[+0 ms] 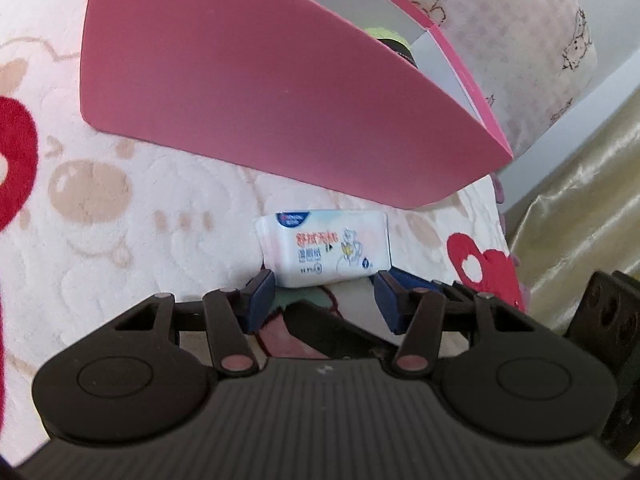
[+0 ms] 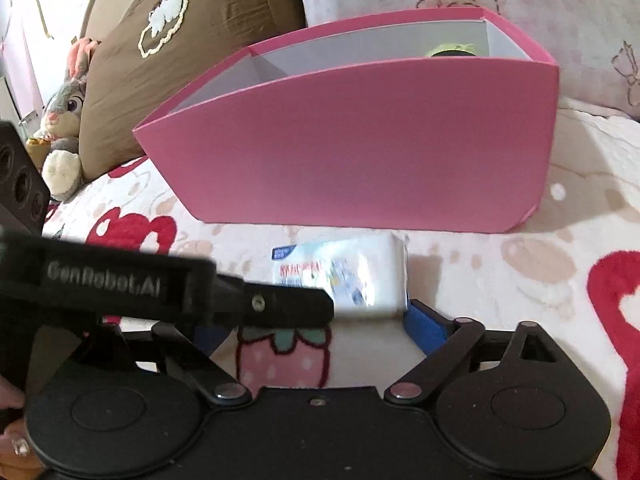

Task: Organize objects
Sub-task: 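Lower the left tool onto the white wet-wipe pack and close on it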

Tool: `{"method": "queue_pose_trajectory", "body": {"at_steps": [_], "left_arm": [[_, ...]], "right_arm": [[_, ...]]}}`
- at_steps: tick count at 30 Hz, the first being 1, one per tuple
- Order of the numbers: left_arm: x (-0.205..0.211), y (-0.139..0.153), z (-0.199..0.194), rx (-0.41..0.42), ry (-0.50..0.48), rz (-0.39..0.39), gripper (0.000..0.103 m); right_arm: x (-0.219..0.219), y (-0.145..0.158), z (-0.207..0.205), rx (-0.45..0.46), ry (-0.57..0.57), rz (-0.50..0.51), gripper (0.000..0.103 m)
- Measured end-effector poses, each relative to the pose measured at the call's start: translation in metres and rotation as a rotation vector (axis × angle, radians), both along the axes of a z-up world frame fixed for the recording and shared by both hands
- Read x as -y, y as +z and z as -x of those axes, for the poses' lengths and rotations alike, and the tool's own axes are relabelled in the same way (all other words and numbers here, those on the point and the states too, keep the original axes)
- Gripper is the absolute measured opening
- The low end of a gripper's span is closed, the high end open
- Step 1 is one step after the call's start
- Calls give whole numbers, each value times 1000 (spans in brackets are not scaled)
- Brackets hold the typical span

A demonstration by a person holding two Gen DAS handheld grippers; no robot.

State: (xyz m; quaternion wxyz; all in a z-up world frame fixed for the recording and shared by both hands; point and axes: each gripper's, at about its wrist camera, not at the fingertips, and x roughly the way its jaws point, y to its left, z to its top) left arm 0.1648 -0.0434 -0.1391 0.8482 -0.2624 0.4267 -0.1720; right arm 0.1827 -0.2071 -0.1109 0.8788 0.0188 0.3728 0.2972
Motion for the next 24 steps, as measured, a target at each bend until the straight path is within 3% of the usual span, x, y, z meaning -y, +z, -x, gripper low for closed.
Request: {"method": "queue_pose_trajectory", "body": {"at_steps": [6, 9, 10, 13, 20, 21, 24], "left_arm": [[4, 7, 0, 4, 65, -81, 55], [3, 7, -2, 17, 78, -82, 53], [1, 6, -2, 21, 79, -81, 52], [-1, 4, -2, 30, 102, -87, 36], [-2, 0, -10, 27, 78, -70, 33], [-2, 0, -11, 26, 74, -70, 33], [-1, 4, -11, 19, 49, -54, 32]], "right_arm": [[-13, -2, 10, 74, -2, 118, 94], [-21, -3, 11, 110, 8, 166, 95], [-24, -3, 10, 113, 11, 172, 95], [-27, -4, 8, 115, 7, 161, 98], [-22, -5, 1, 102, -13, 124, 97], [-22, -4, 1, 106, -14, 131, 84], [-18, 3, 8, 135, -36, 149, 81]]}}
